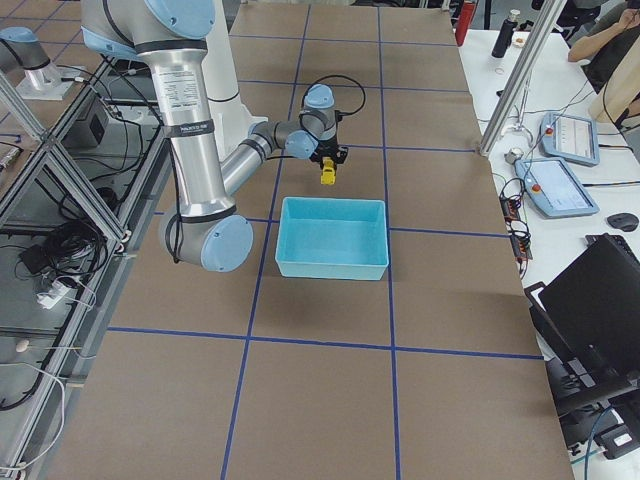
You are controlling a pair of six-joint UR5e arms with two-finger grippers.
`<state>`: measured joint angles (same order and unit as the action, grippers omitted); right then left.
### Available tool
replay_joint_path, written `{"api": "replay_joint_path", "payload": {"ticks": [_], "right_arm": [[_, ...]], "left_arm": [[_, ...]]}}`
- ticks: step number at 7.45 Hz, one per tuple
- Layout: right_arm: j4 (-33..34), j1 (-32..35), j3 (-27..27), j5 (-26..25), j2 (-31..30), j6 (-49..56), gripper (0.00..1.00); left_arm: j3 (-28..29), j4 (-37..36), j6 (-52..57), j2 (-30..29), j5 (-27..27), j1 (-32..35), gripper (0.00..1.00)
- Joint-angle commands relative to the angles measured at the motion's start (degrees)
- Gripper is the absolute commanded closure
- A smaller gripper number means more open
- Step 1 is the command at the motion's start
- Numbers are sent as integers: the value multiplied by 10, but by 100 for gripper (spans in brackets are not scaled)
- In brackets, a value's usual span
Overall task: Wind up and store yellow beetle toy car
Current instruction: 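Lift the car with the right gripper and carry it over the bin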
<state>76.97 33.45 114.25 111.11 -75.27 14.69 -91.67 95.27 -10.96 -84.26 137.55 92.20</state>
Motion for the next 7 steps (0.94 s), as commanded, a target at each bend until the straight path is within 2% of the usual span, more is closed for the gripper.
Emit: {"api": "replay_joint_path", "payload": {"ticks": [1,3,5,7], "right_arm": [[112,47,41,59,60,4,100],[235,86,107,80,61,70,100],[338,178,134,118,57,222,100],[341,206,130,111,-18,344,100]], "left_arm": [[0,0,0,0,0,0,0],[-1,0,0,0,0,0,0],[0,0,0,0,0,0,0],[0,0,0,0,0,0,0]]}}
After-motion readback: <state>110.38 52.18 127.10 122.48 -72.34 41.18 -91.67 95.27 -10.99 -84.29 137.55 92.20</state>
